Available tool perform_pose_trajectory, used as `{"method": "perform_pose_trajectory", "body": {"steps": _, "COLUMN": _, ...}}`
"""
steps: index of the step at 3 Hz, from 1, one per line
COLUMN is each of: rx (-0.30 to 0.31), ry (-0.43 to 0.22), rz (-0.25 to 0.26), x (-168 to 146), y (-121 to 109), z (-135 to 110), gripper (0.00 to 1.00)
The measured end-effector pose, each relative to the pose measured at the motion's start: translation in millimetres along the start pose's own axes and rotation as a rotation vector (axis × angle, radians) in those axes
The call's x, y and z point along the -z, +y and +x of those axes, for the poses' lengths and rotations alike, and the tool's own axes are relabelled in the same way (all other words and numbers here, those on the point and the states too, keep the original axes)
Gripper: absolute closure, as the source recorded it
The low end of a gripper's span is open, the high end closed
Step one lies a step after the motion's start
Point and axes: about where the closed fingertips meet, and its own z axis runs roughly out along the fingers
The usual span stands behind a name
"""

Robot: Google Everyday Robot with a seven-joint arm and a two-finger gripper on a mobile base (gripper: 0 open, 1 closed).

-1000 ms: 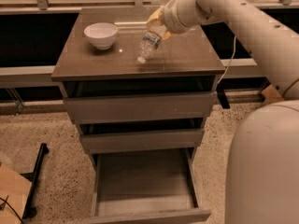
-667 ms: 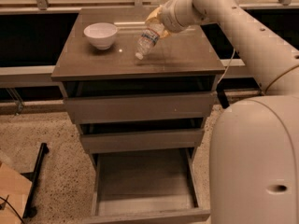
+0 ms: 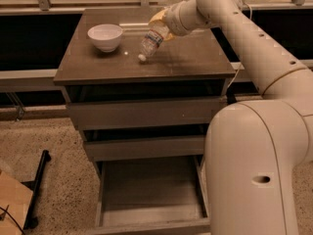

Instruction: Pick water bottle from bottom drawer and place on counter

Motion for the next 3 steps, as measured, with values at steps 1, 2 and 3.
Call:
{"method": "perform_pose_trajectory", "body": {"steps": 1, "rx": 0.0, "ry": 0.005, "rz": 0.001, "x": -3.3, "y": -0.6, "z": 2.1, "gripper": 0.15}}
{"method": "perform_pose_trajectory", "body": {"steps": 2, "rx": -0.001, "ry": 0.01, "rz": 0.001, "x": -6.4, "y": -1.0, "z": 4.1, "gripper": 0.0}}
{"method": "perform_pose_trajectory", "body": {"steps": 3, "rx": -0.001, "ry": 0.01, "rz": 0.001, "x": -6.4, "y": -1.0, "z": 4.2, "gripper": 0.0}}
